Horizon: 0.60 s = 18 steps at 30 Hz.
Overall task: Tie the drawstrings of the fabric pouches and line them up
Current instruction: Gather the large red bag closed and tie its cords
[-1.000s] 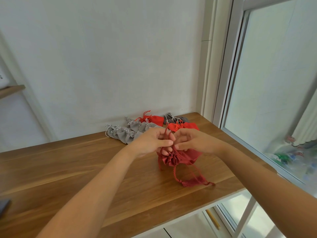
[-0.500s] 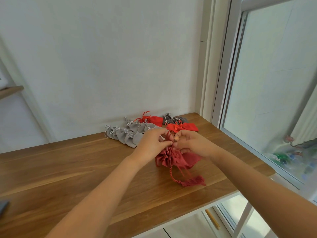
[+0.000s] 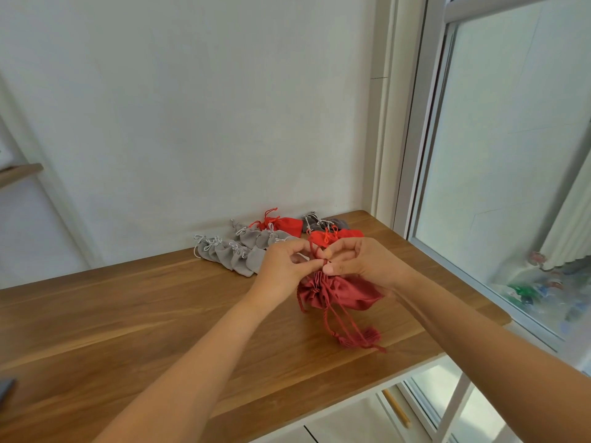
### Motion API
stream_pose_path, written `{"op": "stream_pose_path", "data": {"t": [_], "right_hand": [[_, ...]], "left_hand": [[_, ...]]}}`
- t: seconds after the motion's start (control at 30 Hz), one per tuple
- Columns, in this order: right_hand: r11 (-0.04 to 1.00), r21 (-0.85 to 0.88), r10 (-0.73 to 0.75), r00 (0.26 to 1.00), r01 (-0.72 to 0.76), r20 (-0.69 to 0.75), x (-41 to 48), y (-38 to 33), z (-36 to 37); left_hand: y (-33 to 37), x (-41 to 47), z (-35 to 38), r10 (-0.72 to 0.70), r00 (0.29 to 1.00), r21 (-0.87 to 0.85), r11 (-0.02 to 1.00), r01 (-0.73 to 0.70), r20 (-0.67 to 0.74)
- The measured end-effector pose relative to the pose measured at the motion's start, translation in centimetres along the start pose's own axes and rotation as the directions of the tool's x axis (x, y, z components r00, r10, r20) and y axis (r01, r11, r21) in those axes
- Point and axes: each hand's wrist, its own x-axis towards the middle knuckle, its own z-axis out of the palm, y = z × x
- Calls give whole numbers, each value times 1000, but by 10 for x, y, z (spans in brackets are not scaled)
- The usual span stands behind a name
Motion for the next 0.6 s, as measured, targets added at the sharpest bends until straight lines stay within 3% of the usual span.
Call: {"op": "stream_pose_path", "data": {"t": [0.27,0.47,0.53,0.6], "right_hand": [[999,-35,33,998,-31,57,1,-3,-6],[991,-126,-67,994,56,-91,-1,-4,-10],[954,-275,-153,982,118,-107,-2,-5,-6],[784,-596,-280,956,174,-88,-1,-5,1]], "left_hand": [[0,0,3,-26,1000,-74,997,27,9],[4,-2,-3,-47,999,-184,982,44,-9],[4,-4,-3,-65,998,-189,980,68,23],[5,-4,1,-73,997,-195,978,78,32]]}}
